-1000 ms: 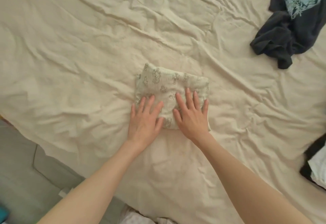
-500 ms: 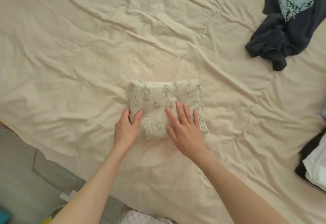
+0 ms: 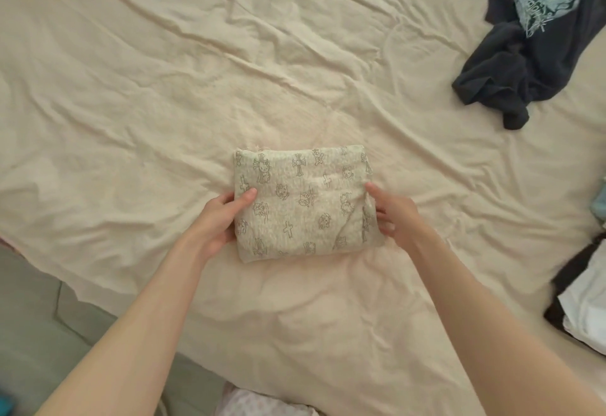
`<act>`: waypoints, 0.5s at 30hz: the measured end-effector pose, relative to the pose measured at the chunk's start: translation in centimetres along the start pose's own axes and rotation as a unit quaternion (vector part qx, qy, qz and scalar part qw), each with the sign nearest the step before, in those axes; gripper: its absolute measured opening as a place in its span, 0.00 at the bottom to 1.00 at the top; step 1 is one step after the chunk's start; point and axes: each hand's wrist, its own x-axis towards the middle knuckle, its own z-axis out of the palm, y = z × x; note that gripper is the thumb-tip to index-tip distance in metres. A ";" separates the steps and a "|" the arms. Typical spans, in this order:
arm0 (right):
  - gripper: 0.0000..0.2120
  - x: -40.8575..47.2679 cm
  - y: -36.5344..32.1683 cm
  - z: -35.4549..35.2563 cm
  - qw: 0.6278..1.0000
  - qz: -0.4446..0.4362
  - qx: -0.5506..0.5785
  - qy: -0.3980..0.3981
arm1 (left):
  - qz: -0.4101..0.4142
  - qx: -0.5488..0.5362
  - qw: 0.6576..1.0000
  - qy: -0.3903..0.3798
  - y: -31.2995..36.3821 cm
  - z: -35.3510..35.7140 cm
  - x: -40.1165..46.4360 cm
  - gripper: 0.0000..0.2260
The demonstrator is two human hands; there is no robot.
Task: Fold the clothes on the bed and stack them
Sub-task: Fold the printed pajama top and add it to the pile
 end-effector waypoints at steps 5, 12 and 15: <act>0.20 0.3 -1.5 1.4 0.999 0.035 0.006 -0.032 | 0.005 -0.008 1.000 -0.013 0.0 -0.1 -0.1 0.12; 0.05 -2.9 -1.1 0.0 0.996 0.062 0.011 -0.056 | 0.043 0.023 0.999 0.009 -0.3 -0.6 -3.5 0.10; 0.07 -5.8 0.4 -1.0 0.995 0.065 0.023 -0.072 | 0.040 0.026 0.999 0.011 -1.0 -1.1 -7.1 0.09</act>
